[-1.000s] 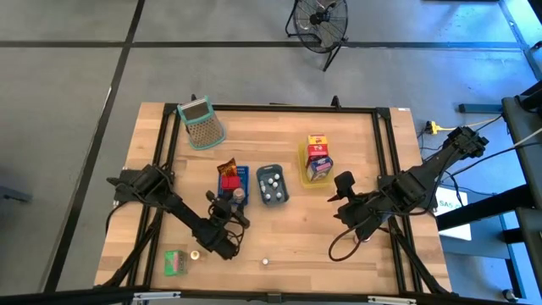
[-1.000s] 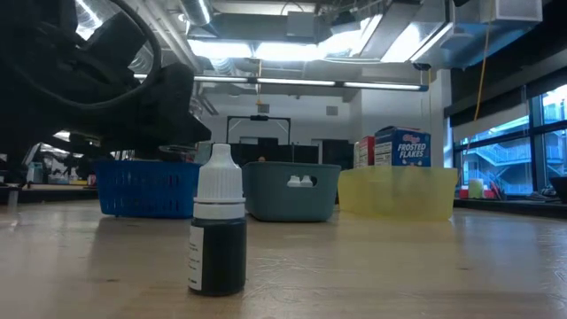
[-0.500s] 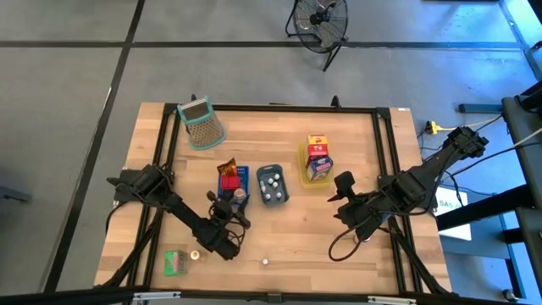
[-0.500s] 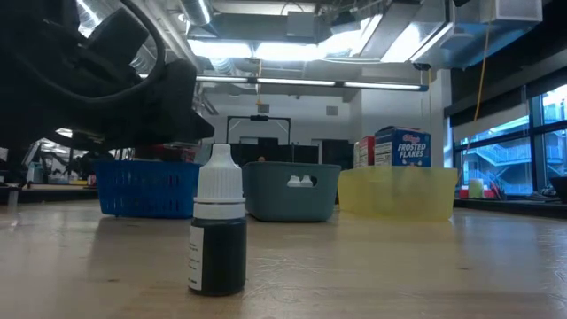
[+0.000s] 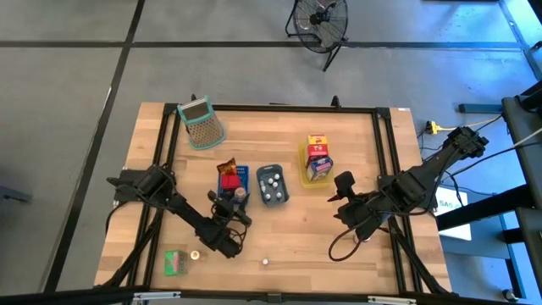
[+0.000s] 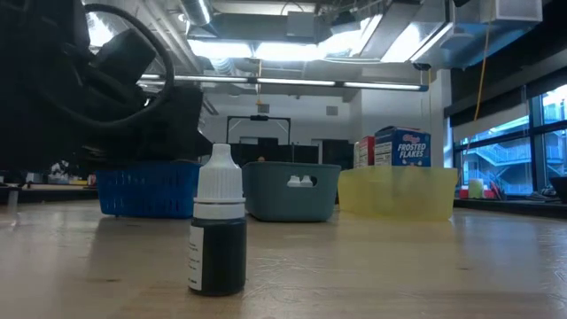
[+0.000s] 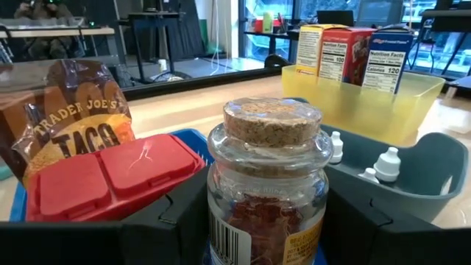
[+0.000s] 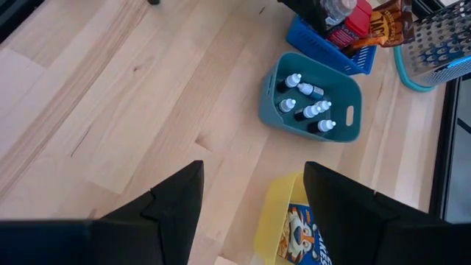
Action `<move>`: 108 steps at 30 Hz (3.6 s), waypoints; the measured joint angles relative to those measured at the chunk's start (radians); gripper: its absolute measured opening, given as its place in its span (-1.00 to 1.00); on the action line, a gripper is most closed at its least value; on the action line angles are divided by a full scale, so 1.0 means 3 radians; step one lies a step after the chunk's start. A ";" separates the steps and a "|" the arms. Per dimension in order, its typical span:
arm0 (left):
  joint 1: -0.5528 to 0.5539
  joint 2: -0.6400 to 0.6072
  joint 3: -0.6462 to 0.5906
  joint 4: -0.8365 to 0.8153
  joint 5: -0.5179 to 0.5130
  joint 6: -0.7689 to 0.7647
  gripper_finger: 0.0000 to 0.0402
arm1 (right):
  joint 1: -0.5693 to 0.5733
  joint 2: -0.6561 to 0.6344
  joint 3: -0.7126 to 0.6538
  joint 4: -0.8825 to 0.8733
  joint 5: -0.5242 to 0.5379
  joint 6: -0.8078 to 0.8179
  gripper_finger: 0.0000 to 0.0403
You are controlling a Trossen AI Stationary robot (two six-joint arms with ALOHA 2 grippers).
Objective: Pick & Place Kitchen Items
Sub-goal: Put the brown seasoning bottle into the blue bin, then put the small food coloring bottle into the gray bin
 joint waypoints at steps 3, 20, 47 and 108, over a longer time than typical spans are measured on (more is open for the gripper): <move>0.0001 0.0006 0.0000 0.0010 -0.0009 0.0018 -0.04 | -0.0001 0.0001 0.0000 -0.0001 0.0000 0.0000 0.17; -0.0006 0.0010 0.0000 0.0034 0.0009 0.0110 0.05 | -0.0001 0.0001 0.0000 -0.0001 0.0001 0.0000 0.17; -0.0302 -0.0987 0.0000 0.0151 -0.0373 0.1369 0.16 | 0.0000 0.0001 0.0000 -0.0001 0.0001 0.0010 0.17; -0.0993 -0.2868 0.0001 0.1538 0.3294 0.4612 0.53 | -0.0057 0.1165 -0.0003 0.3088 -0.0314 0.0969 0.17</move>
